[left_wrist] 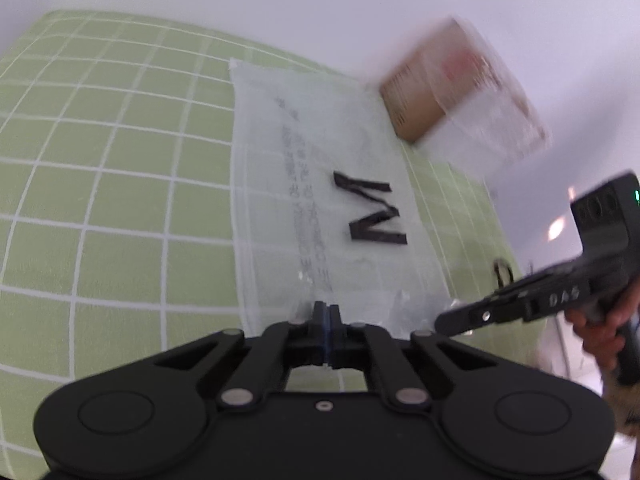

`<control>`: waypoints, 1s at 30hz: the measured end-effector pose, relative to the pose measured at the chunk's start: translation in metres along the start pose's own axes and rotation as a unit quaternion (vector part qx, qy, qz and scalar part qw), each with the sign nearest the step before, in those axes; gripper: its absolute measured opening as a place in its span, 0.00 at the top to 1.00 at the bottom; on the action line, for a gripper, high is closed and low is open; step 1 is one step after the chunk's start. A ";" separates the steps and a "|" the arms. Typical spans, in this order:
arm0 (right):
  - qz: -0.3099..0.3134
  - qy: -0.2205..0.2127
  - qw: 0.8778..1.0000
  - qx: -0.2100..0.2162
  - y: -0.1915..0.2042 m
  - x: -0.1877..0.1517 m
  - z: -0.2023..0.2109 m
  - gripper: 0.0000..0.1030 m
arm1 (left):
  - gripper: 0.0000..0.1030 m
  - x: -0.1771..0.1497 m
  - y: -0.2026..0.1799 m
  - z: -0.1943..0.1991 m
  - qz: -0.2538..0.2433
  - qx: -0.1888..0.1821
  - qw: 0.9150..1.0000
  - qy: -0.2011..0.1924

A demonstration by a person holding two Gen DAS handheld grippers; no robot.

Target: Fold shopping bag

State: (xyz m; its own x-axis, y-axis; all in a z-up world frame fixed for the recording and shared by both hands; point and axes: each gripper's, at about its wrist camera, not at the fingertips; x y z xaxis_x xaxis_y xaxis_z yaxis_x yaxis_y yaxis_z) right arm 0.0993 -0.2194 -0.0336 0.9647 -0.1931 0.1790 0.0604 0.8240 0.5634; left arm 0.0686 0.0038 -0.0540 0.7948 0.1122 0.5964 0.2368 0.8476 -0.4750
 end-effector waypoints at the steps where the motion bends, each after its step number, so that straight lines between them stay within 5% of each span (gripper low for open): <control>1: -0.007 -0.003 1.000 0.002 -0.001 -0.004 0.002 1.00 | 0.98 -0.001 0.000 0.001 -0.004 -0.002 1.000 0.000; 13: -0.103 -0.083 0.991 -0.019 -0.020 -0.017 0.017 0.95 | 0.98 0.006 0.023 -0.005 0.076 -0.028 0.996 0.022; 17: 0.058 -0.153 0.983 -0.088 0.002 -0.028 0.038 0.93 | 0.98 0.007 0.020 -0.006 0.074 -0.026 0.997 0.024; 20: 0.194 -0.201 0.954 -0.112 0.023 -0.050 0.049 0.90 | 0.98 0.009 0.021 -0.006 0.075 -0.025 0.996 0.027; 22: 0.281 -0.215 0.927 -0.127 0.035 -0.069 0.049 0.76 | 0.98 0.010 0.022 -0.006 0.080 -0.025 0.996 0.029; 24: 0.379 -0.225 0.885 -0.150 0.051 -0.094 0.044 0.71 | 0.98 0.010 0.023 -0.007 0.084 -0.025 0.996 0.032; 26: 0.477 -0.250 0.826 -0.169 0.068 -0.127 0.036 0.66 | 0.98 0.011 0.024 -0.007 0.087 -0.024 0.995 0.034; 30: 0.559 -0.255 0.766 -0.186 0.084 -0.157 0.018 0.48 | 0.98 0.012 0.026 -0.008 0.093 -0.026 0.995 0.037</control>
State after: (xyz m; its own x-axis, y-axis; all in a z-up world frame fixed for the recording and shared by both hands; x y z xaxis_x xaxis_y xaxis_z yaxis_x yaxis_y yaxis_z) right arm -0.0520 -0.1296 -0.0004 0.2458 0.6395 0.7284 -0.5707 0.7029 -0.4246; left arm 0.0892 0.0230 -0.0643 0.8663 0.2235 0.4467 0.1096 0.7873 -0.6067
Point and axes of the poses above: each gripper's, at about its wrist camera, not at the fingertips, and z roughly against the way its jaws point, y to its left, x to its top, and after that the axes turned 12 degrees about -y, right-handed
